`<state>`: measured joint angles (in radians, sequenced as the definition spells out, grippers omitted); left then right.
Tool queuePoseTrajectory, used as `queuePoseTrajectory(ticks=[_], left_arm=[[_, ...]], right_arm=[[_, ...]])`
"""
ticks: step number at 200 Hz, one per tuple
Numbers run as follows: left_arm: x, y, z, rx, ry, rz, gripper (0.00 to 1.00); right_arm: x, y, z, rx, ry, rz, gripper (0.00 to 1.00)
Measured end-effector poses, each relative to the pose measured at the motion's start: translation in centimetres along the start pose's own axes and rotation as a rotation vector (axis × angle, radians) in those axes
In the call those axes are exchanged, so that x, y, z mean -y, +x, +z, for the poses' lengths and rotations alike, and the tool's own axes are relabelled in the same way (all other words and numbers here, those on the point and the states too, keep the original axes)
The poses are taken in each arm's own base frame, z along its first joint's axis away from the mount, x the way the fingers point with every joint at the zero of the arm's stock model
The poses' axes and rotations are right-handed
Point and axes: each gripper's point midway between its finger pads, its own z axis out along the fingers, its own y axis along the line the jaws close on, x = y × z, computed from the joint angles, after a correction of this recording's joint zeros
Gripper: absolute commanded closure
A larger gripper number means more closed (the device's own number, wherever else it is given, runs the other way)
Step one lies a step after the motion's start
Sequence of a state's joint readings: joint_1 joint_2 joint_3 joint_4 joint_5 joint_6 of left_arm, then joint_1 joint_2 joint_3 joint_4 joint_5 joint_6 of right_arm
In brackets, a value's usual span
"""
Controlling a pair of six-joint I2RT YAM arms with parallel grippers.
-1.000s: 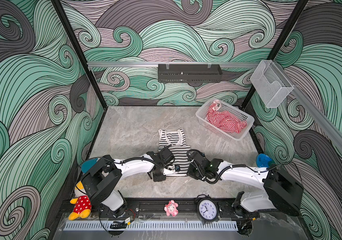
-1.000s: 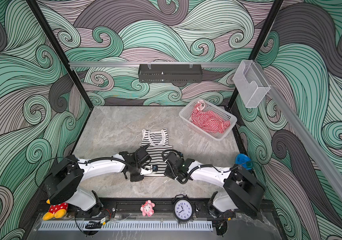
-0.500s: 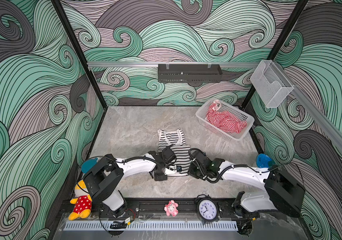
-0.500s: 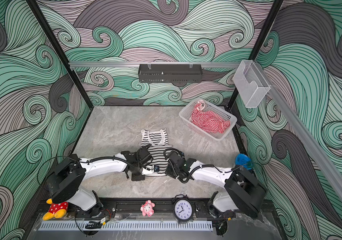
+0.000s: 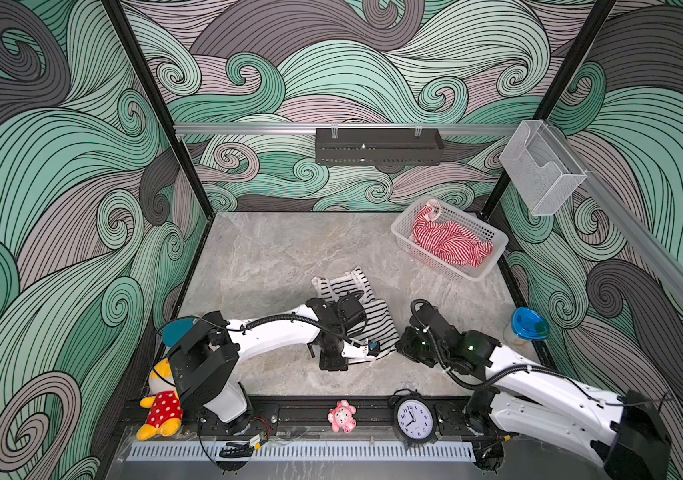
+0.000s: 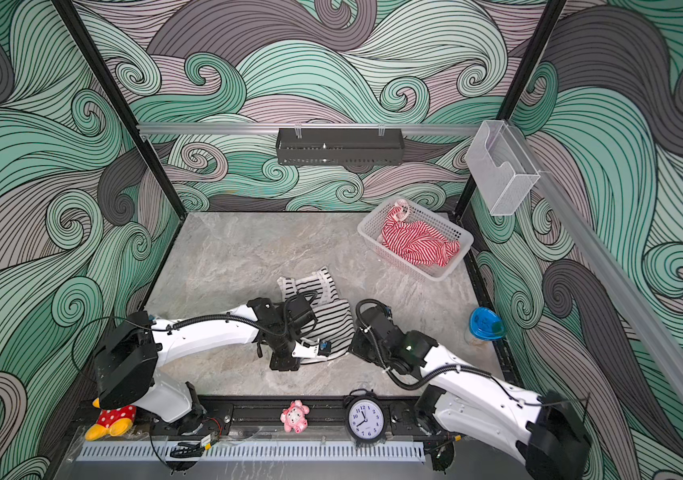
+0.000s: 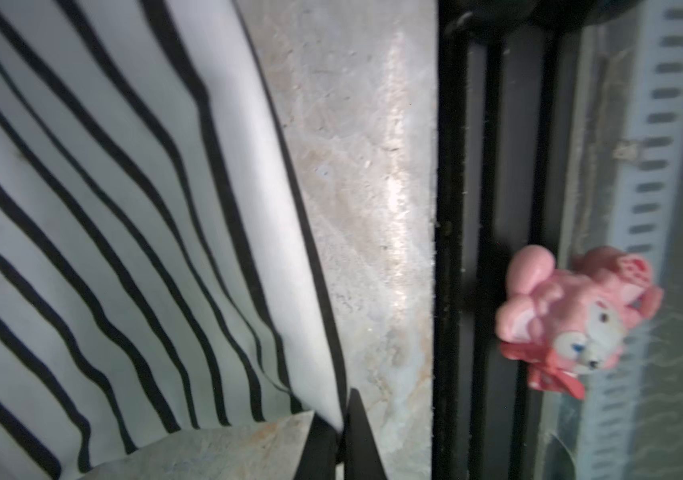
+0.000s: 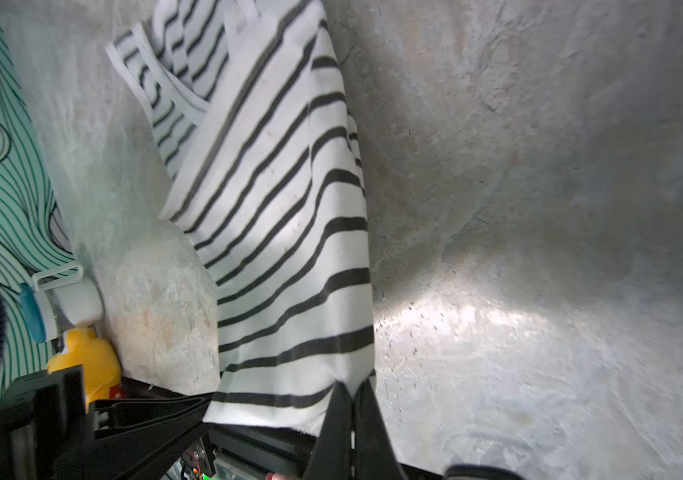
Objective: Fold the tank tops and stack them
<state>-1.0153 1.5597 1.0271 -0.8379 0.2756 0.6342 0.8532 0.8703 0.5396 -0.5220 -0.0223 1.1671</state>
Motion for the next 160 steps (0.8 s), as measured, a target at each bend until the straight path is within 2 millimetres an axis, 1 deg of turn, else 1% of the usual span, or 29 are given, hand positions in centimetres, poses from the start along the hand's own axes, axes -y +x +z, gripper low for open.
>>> queuePoseTrajectory(ticks=[32,49,68,91,109,125,142,160], left_arm=[[3.4,-2.6,-1.7,0.054,0.095,0.075,1.0],[4.4,-3.9,-2.9,0.089,0.125,0.098,1.0],[5.0,-5.2,-4.5,0.123,0.139,0.112,1.0],[5.0,-5.8,-5.9,0.152,0.128,0.118,1.0],[4.3,-5.8,-6.7,0.172,0.107,0.102,1.0],[3.1,-5.4,-7.3,0.19,0.079,0.068,1.0],[0.7,-4.7,-8.1,0.221,0.029,0.008,1.0],[-2.3,-3.6,-8.8,0.247,-0.037,-0.067,1.0]], right_arm=[[1.0,0.4,-3.0,0.011,-0.016,0.001,1.0],[1.0,0.3,-4.5,0.018,-0.012,0.0,1.0],[0.1,-0.4,-6.3,0.039,-0.02,-0.005,1.0],[-1.7,-1.7,-8.1,0.067,-0.021,-0.023,1.0],[-3.3,-3.0,-8.7,0.078,-0.008,-0.042,1.0],[-4.5,-4.3,-8.5,0.083,0.019,-0.061,1.0],[-5.1,-5.9,-7.7,0.085,0.056,-0.07,1.0],[-5.2,-7.4,-6.5,0.075,0.092,-0.067,1.0]])
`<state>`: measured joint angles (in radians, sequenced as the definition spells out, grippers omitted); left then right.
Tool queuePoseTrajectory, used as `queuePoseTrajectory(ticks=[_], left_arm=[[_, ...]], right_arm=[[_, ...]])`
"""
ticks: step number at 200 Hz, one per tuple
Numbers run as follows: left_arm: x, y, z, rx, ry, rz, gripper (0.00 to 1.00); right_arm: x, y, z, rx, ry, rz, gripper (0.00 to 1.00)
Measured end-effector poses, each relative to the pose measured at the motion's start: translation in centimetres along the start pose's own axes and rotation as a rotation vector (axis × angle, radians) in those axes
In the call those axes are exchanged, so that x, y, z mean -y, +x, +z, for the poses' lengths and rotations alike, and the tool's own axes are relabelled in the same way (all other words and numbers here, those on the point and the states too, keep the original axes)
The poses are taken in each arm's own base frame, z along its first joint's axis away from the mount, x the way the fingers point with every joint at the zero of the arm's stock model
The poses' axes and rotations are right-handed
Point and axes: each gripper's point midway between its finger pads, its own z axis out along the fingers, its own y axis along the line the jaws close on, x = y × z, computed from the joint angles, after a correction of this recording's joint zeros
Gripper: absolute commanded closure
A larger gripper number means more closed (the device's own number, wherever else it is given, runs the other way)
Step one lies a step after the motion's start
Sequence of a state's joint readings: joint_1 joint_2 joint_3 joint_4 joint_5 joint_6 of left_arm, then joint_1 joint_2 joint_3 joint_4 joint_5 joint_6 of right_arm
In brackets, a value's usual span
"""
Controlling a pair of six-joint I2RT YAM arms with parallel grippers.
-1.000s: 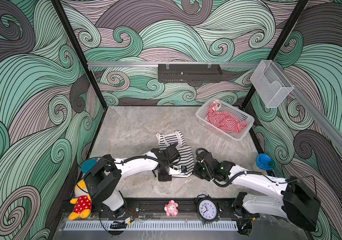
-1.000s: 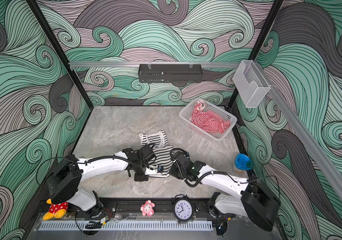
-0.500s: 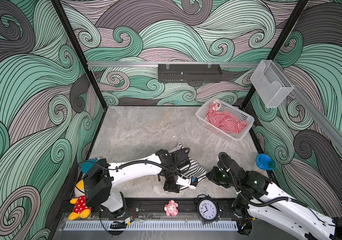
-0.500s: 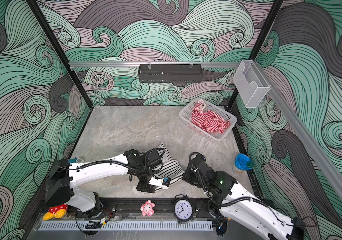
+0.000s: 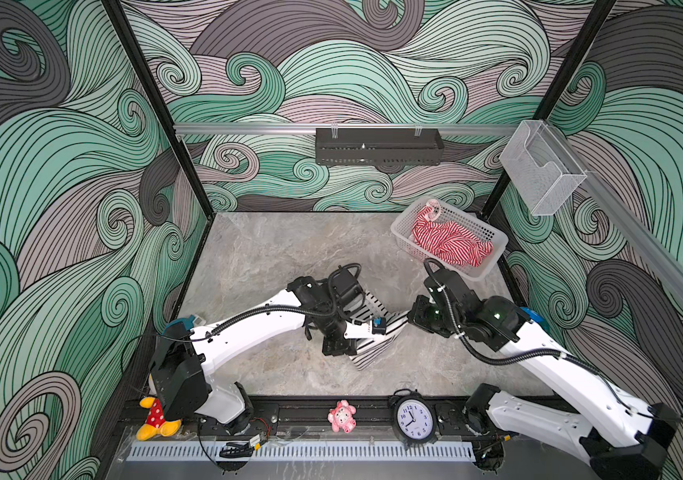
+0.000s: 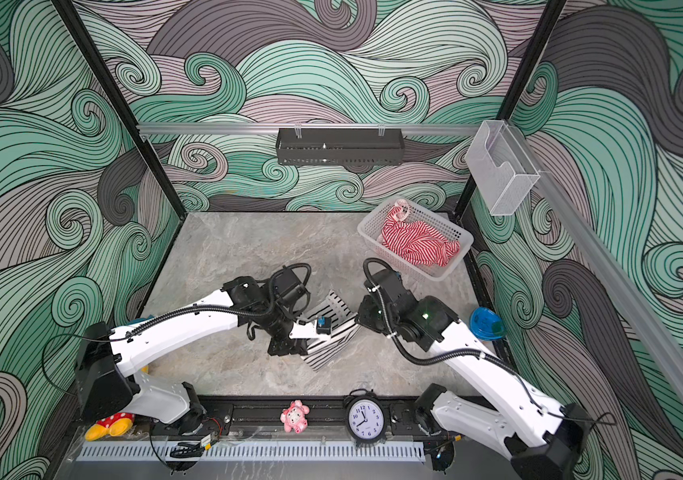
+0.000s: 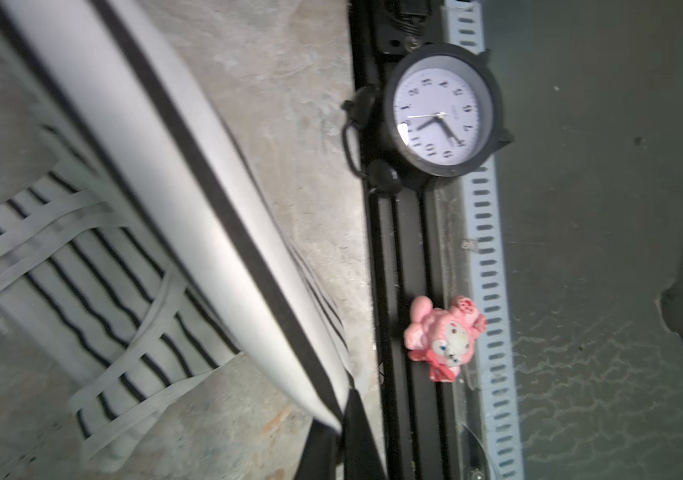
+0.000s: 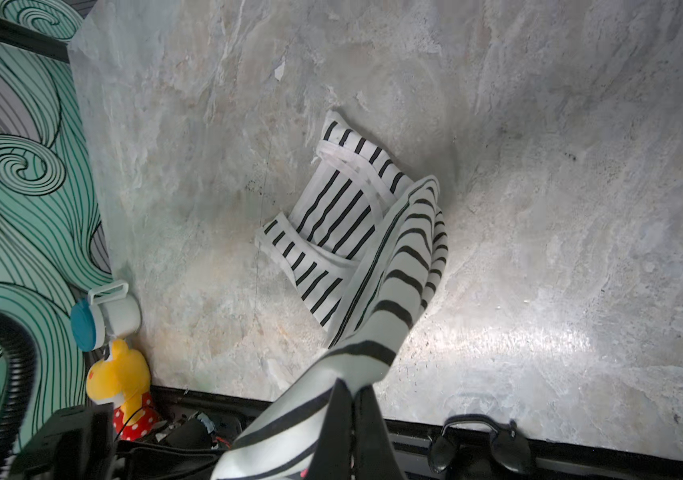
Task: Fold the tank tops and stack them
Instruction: 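Lay the folded bundle down and open both grippers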
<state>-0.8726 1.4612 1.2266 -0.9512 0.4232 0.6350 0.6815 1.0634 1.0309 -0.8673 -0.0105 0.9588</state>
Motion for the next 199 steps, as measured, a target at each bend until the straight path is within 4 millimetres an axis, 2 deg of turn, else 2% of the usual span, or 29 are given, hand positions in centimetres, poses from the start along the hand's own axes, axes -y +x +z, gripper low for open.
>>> queuePoseTrajectory(ticks=[33,75,102,141,158,168,177,199], left_arm=[[-5.0,1.3,-1.1,0.039,-0.124,-0.088,1.0],[-10.4,3.0,-2.1,0.086,-0.228,-0.18,1.0],[-13.3,5.3,-0.8,0.057,-0.238,-0.254,1.0],[-16.3,8.9,2.0,-0.001,-0.227,-0.349,1.0],[-17.2,10.2,3.2,-0.03,-0.215,-0.386,1.0],[-17.6,10.7,3.9,-0.046,-0.204,-0.401,0.88],[-18.1,11.0,4.3,-0.061,-0.2,-0.412,0.84],[-19.5,11.7,4.5,-0.093,-0.238,-0.455,0.73]], right_arm=[[-0.9,-2.7,2.5,-0.035,0.018,0.0,1.0],[-4.4,-7.2,6.4,-0.058,-0.017,-0.031,1.0],[-5.2,-9.0,10.5,-0.103,-0.008,-0.042,1.0],[-4.3,-9.0,16.7,-0.206,0.049,-0.046,1.0],[-4.0,-9.0,18.6,-0.229,0.066,-0.048,0.81],[-3.9,-9.2,19.2,-0.234,0.07,-0.056,0.67],[-4.1,-9.4,19.5,-0.233,0.07,-0.057,0.56],[-4.7,-10.3,19.3,-0.202,0.051,-0.079,0.41]])
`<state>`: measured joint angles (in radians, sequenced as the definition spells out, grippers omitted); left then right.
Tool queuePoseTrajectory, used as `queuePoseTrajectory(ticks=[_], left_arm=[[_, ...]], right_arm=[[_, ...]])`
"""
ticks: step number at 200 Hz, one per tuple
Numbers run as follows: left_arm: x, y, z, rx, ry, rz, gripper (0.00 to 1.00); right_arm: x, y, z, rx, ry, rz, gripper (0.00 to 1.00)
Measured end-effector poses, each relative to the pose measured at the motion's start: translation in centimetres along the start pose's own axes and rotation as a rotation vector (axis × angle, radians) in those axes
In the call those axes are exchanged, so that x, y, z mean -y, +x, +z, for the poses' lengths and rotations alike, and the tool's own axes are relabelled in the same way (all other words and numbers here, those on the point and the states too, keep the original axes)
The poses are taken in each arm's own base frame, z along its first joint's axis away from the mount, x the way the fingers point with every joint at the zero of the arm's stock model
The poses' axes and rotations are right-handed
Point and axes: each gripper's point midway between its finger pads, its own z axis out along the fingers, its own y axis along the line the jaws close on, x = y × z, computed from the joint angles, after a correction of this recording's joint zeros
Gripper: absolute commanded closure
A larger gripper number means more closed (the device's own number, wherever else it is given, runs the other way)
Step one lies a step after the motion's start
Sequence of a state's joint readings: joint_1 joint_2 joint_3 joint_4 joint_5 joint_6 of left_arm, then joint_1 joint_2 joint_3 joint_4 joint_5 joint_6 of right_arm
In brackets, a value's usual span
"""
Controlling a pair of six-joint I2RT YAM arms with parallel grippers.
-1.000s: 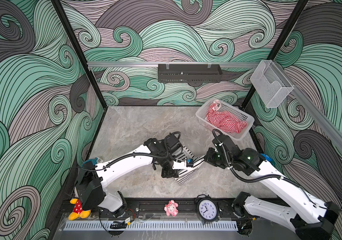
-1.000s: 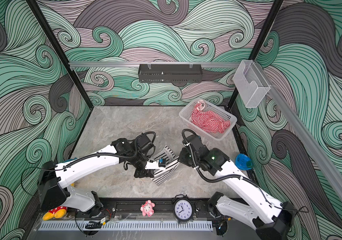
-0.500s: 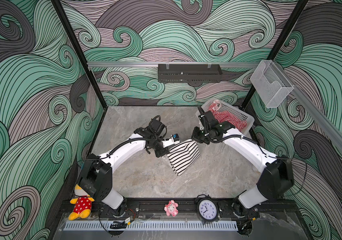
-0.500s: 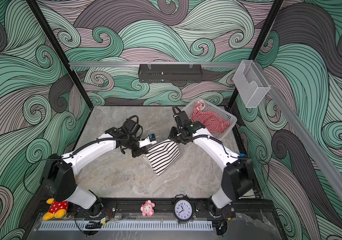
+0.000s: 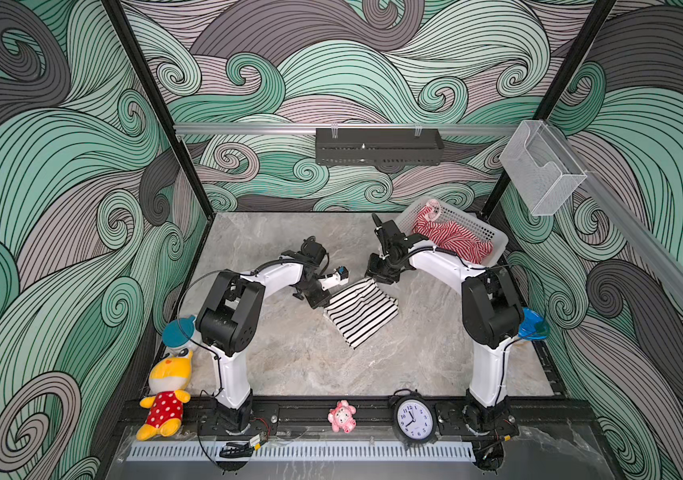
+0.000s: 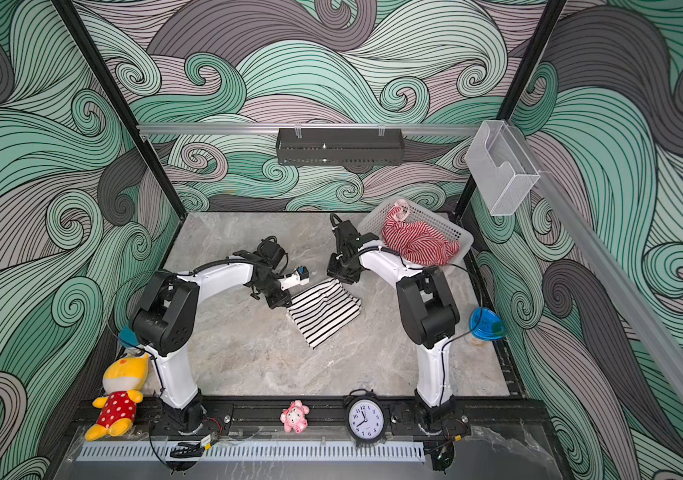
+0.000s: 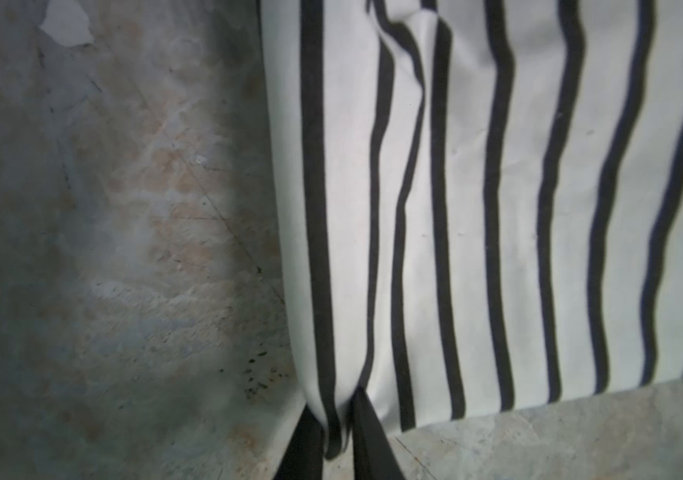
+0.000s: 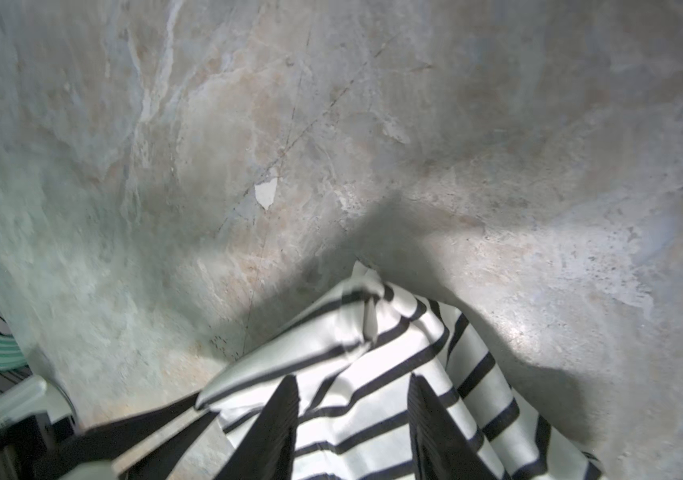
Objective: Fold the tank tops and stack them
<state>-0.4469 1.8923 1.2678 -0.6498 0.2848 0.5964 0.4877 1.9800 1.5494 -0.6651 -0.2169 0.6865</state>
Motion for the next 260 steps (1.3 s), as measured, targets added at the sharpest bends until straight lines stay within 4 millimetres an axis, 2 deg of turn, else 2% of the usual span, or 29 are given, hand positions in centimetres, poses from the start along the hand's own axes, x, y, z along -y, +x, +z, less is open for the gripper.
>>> queuePoseTrajectory(ticks=[19,27,39,63,70,78,91,110,140,154,182,214,237,260], left_arm=[[-1.0,0.2,-0.4,-0.011,-0.061,-0.033,0.68],[-1.4,0.2,-0.9,-0.01,-0.097,-0.045,0.67],[-1.9,0.1,-2.0,0.002,-0.146,-0.062,0.67],[-1.7,-1.3,-5.3,0.083,-0.202,-0.059,0.66],[-1.3,-2.0,-6.5,0.121,-0.204,-0.049,0.66],[-0.7,-2.7,-7.5,0.16,-0.197,-0.033,0.66],[0.9,-3.9,-8.3,0.209,-0.162,0.001,0.67],[3.5,-5.1,-7.5,0.23,-0.083,0.058,0.68],[6.3,-5.0,-3.6,0.152,0.03,0.094,0.7],[7.1,-4.3,-1.7,0.094,0.065,0.093,0.7],[7.3,-2.7,0.4,0.004,0.075,0.074,0.7],[6.5,-1.5,1.3,-0.066,0.02,0.065,0.71],[5.7,-0.2,2.0,-0.132,-0.026,0.058,0.71],[4.1,0.6,1.9,-0.181,-0.119,0.054,0.71]], right_arm=[[-0.5,-0.4,-1.3,0.05,-0.023,-0.018,0.39],[-0.7,-0.3,-2.2,0.075,-0.032,-0.026,0.42],[-0.8,0.1,-3.6,0.106,-0.046,-0.042,0.55],[-1.7,1.0,-5.2,0.146,-0.075,-0.063,0.91],[-2.1,1.1,-5.1,0.147,-0.08,-0.071,0.97],[-2.3,1.2,-4.5,0.142,-0.081,-0.077,1.0],[-2.2,1.5,-2.8,0.125,-0.073,-0.079,1.0],[-1.4,1.7,0.3,0.087,-0.048,-0.061,1.0],[0.3,1.7,5.3,0.019,-0.006,-0.015,1.0],[0.5,1.4,6.7,0.003,-0.013,0.006,1.0],[-0.2,-0.2,6.3,0.04,-0.052,0.03,0.99],[0.6,-1.0,6.1,0.057,-0.055,0.061,0.83],[1.4,0.0,4.9,0.07,-0.063,0.069,0.71],[1.8,2.1,1.5,0.101,-0.088,0.067,0.65]])
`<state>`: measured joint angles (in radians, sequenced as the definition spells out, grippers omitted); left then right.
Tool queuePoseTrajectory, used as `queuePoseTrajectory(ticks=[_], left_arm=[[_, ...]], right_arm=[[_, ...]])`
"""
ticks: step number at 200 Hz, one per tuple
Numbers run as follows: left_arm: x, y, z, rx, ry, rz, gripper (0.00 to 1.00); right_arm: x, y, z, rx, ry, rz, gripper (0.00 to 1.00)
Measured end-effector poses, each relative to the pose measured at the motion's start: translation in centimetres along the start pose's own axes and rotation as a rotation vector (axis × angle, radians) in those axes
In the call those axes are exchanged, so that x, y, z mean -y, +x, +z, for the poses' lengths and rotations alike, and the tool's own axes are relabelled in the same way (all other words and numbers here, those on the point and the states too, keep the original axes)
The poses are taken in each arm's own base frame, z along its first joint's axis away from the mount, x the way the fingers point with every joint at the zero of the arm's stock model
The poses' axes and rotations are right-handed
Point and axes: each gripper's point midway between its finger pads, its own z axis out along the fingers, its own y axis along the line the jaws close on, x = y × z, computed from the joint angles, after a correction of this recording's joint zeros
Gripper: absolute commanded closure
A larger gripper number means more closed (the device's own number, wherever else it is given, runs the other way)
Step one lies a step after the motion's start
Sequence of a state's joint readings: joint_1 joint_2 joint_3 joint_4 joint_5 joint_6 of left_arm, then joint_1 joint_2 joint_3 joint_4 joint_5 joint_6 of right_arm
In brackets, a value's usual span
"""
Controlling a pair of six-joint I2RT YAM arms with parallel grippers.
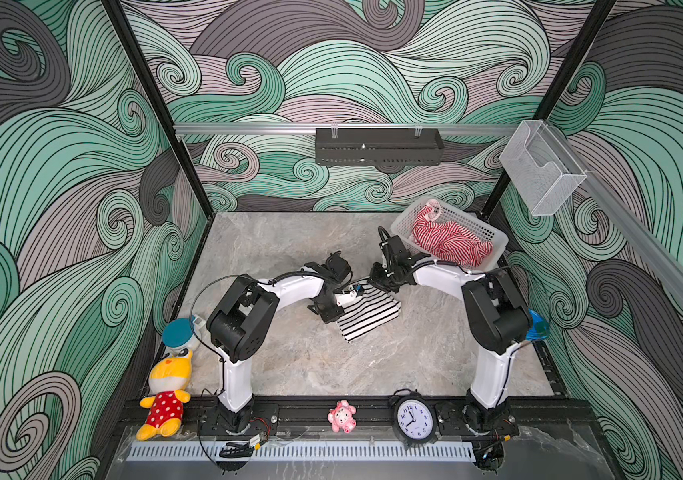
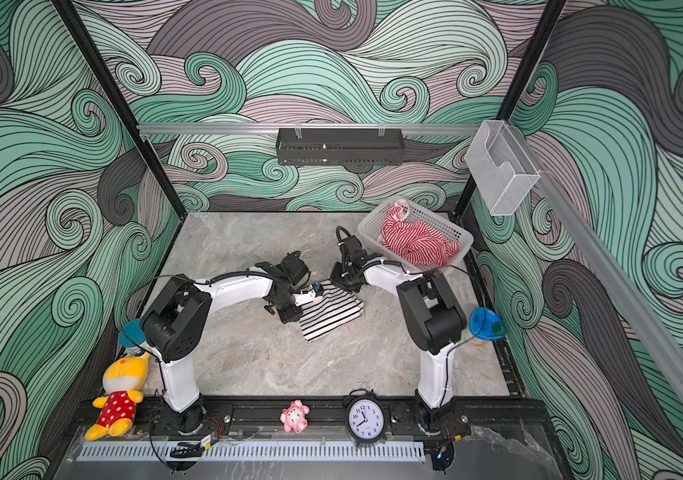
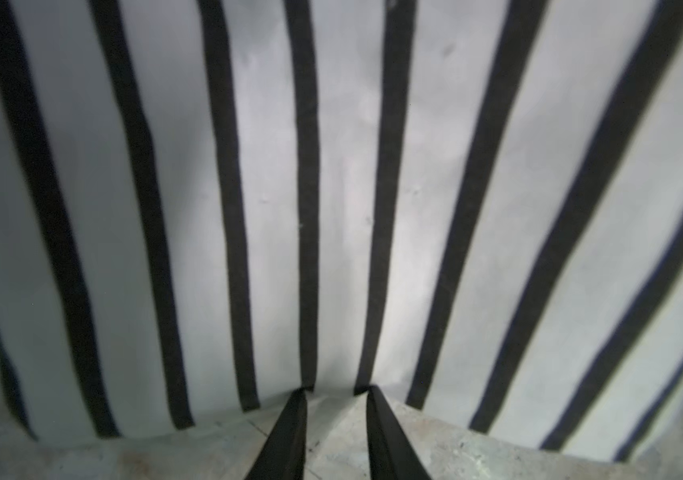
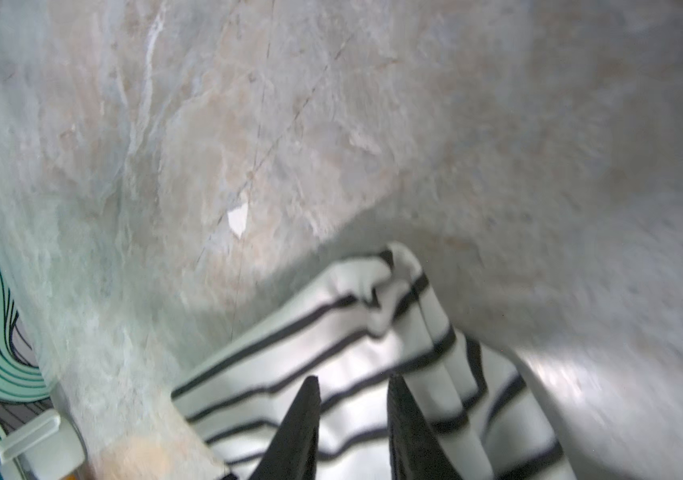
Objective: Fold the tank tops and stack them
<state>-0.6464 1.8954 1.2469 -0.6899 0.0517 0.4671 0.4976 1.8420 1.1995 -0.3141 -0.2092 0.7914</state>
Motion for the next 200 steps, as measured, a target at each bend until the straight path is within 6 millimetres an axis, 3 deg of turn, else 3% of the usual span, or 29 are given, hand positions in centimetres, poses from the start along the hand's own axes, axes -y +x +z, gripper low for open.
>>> queuePoseTrajectory(ticks=[27,39,53,87,116,135,151,173,200], left_arm=[[-1.9,0.9,-0.1,-0.051,-0.107,-0.01,0.72],[-2.3,1.0,-0.3,-0.063,-0.125,-0.012,0.72],[-2.3,0.6,-0.9,-0.047,-0.118,-0.013,0.71],[-0.3,-2.3,-5.0,0.095,-0.042,0.017,0.7],[3.5,-5.9,-7.7,0.219,0.045,0.102,0.7],[5.9,-6.6,-7.1,0.215,0.106,0.145,0.7],[7.1,-6.6,-5.0,0.166,0.146,0.152,0.71],[7.2,-5.9,-2.5,0.093,0.172,0.131,0.72],[6.5,-4.4,-1.2,0.037,0.142,0.107,0.72]], right_arm=[[-1.6,1.3,-4.4,0.063,-0.064,-0.038,0.64],[-2.7,1.5,-5.5,0.092,-0.098,-0.06,0.66],[-2.1,2.8,-6.3,0.095,-0.097,-0.07,0.71],[0.6,5.2,-6.0,0.062,-0.034,-0.072,0.83],[2.6,5.9,-4.7,0.043,0.013,-0.055,0.87],[3.6,6.4,-3.5,0.022,0.039,-0.047,0.88],[4.5,6.8,-2.5,0.002,0.06,-0.04,0.89],[6.9,8.0,-1.2,-0.033,0.126,-0.016,0.89],[7.1,8.1,-1.4,-0.014,0.116,-0.015,0.89]])
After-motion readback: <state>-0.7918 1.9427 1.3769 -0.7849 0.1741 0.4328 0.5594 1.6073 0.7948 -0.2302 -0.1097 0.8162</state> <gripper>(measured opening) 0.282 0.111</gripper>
